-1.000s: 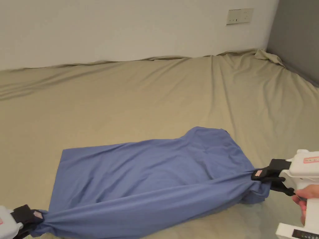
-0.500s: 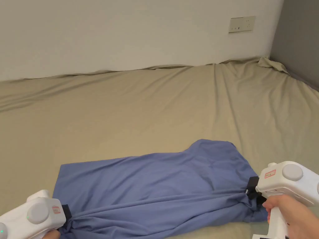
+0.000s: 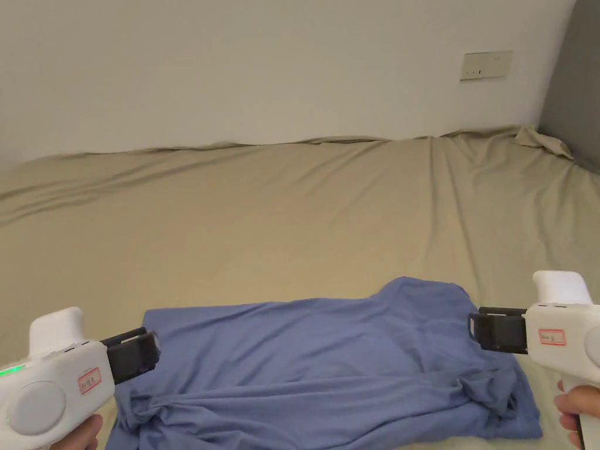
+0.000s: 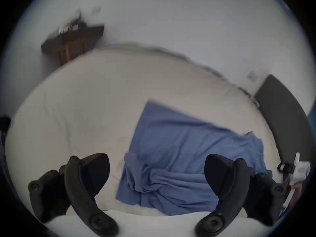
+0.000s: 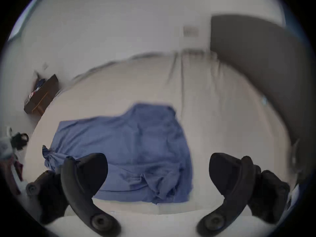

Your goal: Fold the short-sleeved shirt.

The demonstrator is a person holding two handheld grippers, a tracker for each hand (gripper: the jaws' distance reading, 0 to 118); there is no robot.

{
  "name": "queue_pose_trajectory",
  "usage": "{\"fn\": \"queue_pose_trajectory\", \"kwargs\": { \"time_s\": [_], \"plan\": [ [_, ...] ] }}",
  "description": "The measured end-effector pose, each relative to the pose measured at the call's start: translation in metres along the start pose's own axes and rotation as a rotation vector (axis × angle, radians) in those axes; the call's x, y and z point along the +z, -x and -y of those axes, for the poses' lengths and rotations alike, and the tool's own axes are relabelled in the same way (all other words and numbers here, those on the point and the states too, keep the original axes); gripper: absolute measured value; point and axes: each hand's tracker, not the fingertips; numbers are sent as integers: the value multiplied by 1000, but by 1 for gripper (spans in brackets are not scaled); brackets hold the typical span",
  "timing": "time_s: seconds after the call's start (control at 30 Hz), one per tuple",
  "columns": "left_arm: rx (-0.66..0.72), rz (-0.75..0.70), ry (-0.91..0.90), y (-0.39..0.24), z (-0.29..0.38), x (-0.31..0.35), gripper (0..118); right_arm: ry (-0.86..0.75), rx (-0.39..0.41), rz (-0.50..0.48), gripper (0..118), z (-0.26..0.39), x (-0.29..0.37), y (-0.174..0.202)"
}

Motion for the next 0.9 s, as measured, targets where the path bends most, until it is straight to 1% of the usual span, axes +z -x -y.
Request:
{"fn": "queue_pose_trajectory", "kwargs": {
  "time_s": [0.03,0.07,0.1,0.13,0.17,0.2,0.23,0.27,0.3,0.33,0.4,0.43,0.47,0.5,0.53,0.57,0.6,0.67,0.7,0.73,0.83,0.9],
  "plan": [
    [-12,15,-20,-1,2,17,118,-54,17,-21,118,2,25,6],
    [-20,24,-16,-3,5,33,118,-112,36,-47,108,7,46,10],
    [-10,19,-9,-3,12,48,118,-181,51,-46,84,15,65,15],
    [-8,28,-31,-1,24,63,112,-230,77,-15,39,26,82,23],
    [-11,42,-37,0,34,73,81,-241,81,-1,3,37,96,31],
    [-21,33,-23,0,47,80,34,-255,71,4,3,52,109,35],
    [-33,-25,18,0,61,82,0,-241,66,-60,3,65,118,38],
    [-32,-88,40,3,75,87,0,-227,73,-106,3,77,125,42],
    [-18,-19,80,6,88,87,0,-225,90,-87,3,88,131,51],
    [20,1,108,8,97,83,0,-223,110,-78,3,99,136,56],
    [32,-9,143,11,108,70,0,-201,140,-143,3,108,142,64],
    [26,-3,152,13,110,62,0,-204,146,-143,3,109,143,67],
    [34,1,148,15,108,53,0,-204,169,-153,3,110,144,71],
    [35,-3,133,17,107,41,3,-201,197,-172,3,110,144,74],
    [53,-45,117,19,106,28,29,-200,200,-179,3,110,144,77],
    [49,-57,118,19,104,12,92,-190,197,-188,3,108,140,76],
    [39,-69,148,23,100,-7,118,-174,198,-204,3,107,138,78],
    [4,-92,235,22,100,-38,118,-152,179,-228,3,110,134,81],
    [2,-98,181,19,99,-51,118,-139,162,-234,3,111,130,79],
    [-50,-115,208,16,98,-61,118,-128,151,-237,3,113,126,79],
    [-126,-179,242,6,101,-92,118,-83,115,-213,3,117,115,74],
    [-118,-178,260,9,106,-115,118,-56,91,-195,3,120,108,68]
  ]
}}
